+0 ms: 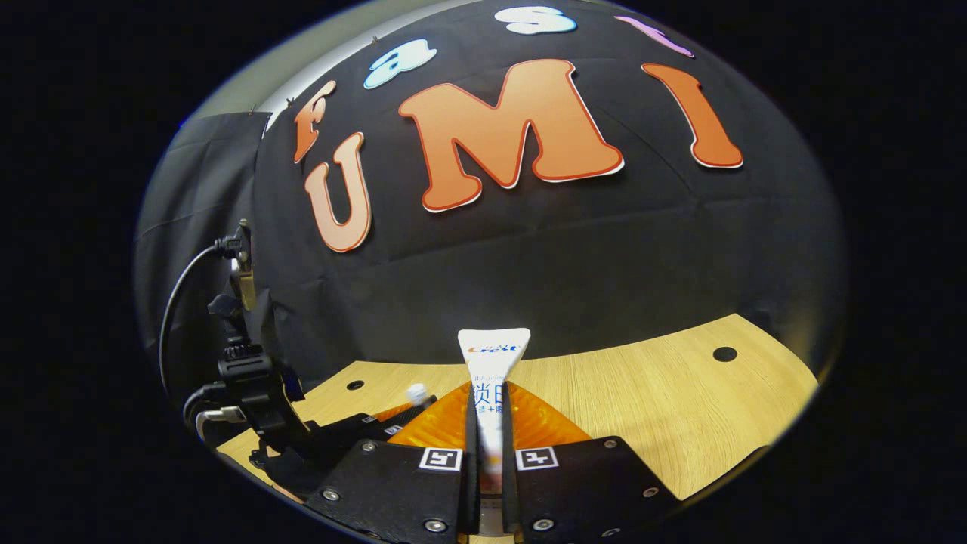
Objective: Put the toothbrush and toothpaste on the desktop into the cup, then pick up the cup and place it on the coaster on the desktop.
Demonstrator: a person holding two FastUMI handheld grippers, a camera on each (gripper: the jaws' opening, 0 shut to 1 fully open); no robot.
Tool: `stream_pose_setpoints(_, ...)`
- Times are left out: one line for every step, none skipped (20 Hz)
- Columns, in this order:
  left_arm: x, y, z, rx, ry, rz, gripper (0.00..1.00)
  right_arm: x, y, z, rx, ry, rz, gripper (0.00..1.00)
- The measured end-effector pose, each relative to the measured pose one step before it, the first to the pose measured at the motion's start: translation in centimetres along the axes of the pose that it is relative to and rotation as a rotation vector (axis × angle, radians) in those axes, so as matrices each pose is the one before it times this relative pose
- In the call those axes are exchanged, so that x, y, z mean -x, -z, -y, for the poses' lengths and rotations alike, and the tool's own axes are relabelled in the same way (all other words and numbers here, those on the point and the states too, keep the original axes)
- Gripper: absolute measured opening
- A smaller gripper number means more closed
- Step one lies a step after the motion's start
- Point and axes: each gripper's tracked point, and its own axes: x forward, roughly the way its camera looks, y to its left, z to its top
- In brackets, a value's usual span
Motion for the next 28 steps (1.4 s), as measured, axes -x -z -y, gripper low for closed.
stream_pose_setpoints(0.464,0.035,-0.060,-0.00963,-0.00252,-0.00337,0.43,0.073,-0.095,-0.162,-0.00027,-0.00548,0.00388,0.12)
stream_pose_setpoints(0.410,0.102,-0.116,-0.00468,0.00396,-0.00537,0.48,0.071,-0.181,-0.168,0.00384,-0.00317,0.00542,0.12)
stream_pose_setpoints(0.425,0.145,0.039,-0.00226,0.00394,-0.00600,0.55,0.019,-0.076,-0.143,0.00442,-0.00347,0.00665,0.12)
stream_pose_setpoints(0.544,0.174,-0.023,-0.00365,0.00253,-0.00564,0.60,0.076,-0.192,-0.119,0.00192,-0.00200,0.00645,0.12)
stream_pose_setpoints(0.422,-0.020,0.152,-0.00930,0.00790,0.00475,0.63,-0.032,-0.149,-0.160,-0.00012,-0.00486,0.00508,0.12)
stream_pose_setpoints(0.728,0.096,-0.084,-0.01265,-0.00519,-0.00599,0.76,-0.054,-0.254,-0.180,-0.00504,-0.00736,0.00753,0.12)
stream_pose_setpoints(0.529,-0.078,-0.387,-0.01462,-0.00909,0.00334,0.85,-0.006,-0.241,-0.517,-0.00444,-0.01725,0.00885,0.12)
stream_pose_setpoints(0.836,0.150,-0.131,-0.00740,-0.00047,0.00367,0.96,-0.082,-0.347,-0.584,-0.00294,-0.02784,0.01333,0.12)
stream_pose_setpoints(0.655,-0.094,-0.342,-0.00200,-0.00781,0.00528,0.97,-0.339,-0.053,-0.230,-0.00287,-0.00953,0.00857,0.11)
stream_pose_setpoints(0.620,0.198,-0.201,-0.00062,-0.00094,0.00308,0.98,-0.257,0.001,-0.137,-0.00191,-0.00978,0.00717,0.12)
stream_pose_setpoints(0.705,-0.001,-0.373,-0.00124,-0.00737,0.00387,0.98,-0.325,-0.057,-0.257,-0.00300,-0.01230,0.00513,0.12)
stream_pose_setpoints(0.850,0.051,-0.327,-0.00687,-0.00334,0.00852,0.98,-0.119,-0.171,-0.392,-0.00133,-0.01420,0.00754,0.12)
stream_pose_setpoints(0.794,-0.130,-0.402,-0.00009,-0.00714,0.00652,0.98,-0.310,-0.226,-0.289,0.00191,-0.00864,0.01204,0.12)
stream_pose_setpoints(0.780,0.108,-0.444,0.01061,-0.00139,0.00618,0.97,-0.313,-0.219,-0.278,0.00404,-0.00925,0.01104,0.12)
stream_pose_setpoints(0.715,-0.107,-0.291,0.01015,0.00115,0.00590,0.98,-0.220,-0.075,-0.485,0.00070,-0.02172,0.01765,0.12)
stream_pose_setpoints(0.621,0.058,-0.370,0.00015,-0.00767,0.00516,0.97,-0.380,-0.107,-0.419,-0.01220,-0.01660,0.01635,0.12)
stream_pose_setpoints(0.624,0.037,-0.387,-0.00458,-0.00970,0.00007,0.98,-0.560,0.275,-0.238,-0.01354,-0.01298,0.00371,0.12)
stream_pose_setpoints(0.636,0.126,-0.478,0.00024,-0.00481,0.00545,0.98,-0.515,0.382,-0.363,-0.01092,-0.01173,0.00093,0.12)
stream_pose_setpoints(0.629,0.025,-0.352,0.00291,-0.00406,0.00432,0.98,-0.661,0.404,-0.149,-0.00351,-0.00607,-0.00493,0.12)
stream_pose_setpoints(0.558,0.071,-0.381,0.00158,-0.00564,0.00567,0.97,-0.532,0.417,-0.107,0.00103,-0.00539,-0.00198,0.12)
stream_pose_setpoints(0.410,0.049,-0.353,0.00166,-0.00498,0.00283,0.98,-0.453,0.258,-0.153,0.00112,-0.00320,-0.00073,0.12)
stream_pose_setpoints(0.304,0.100,-0.317,-0.00073,-0.00395,0.00135,0.97,-0.611,0.353,-0.243,-0.00148,-0.00659,-0.00051,0.12)
stream_pose_setpoints(0.287,0.020,-0.309,0.00047,-0.00346,0.00206,0.97,-0.644,0.325,-0.003,-0.00150,-0.00693,-0.00166,0.12)
stream_pose_setpoints(0.257,0.090,-0.290,0.00141,-0.00069,0.00153,0.98,-0.643,0.277,-0.113,-0.00457,-0.00639,-0.00208,0.12)
stream_pose_setpoints(0.206,-0.004,-0.296,0.00482,-0.00187,0.00031,0.97,-0.673,0.445,-0.108,-0.00442,-0.00439,-0.00652,0.12)
stream_pose_setpoints(0.126,0.252,-0.140,0.00418,0.00052,0.00026,0.98,-0.624,0.415,0.000,-0.00241,-0.00372,-0.00409,0.12)
stream_pose_setpoints(0.070,0.195,-0.280,0.00171,-0.00426,-0.00281,0.97,-0.630,0.397,0.061,-0.00112,-0.00006,-0.00465,0.12)
stream_pose_setpoints(0.180,0.231,-0.214,-0.00026,-0.00197,-0.00286,0.97,-0.614,0.377,0.032,-0.00190,-0.00224,-0.00459,0.12)
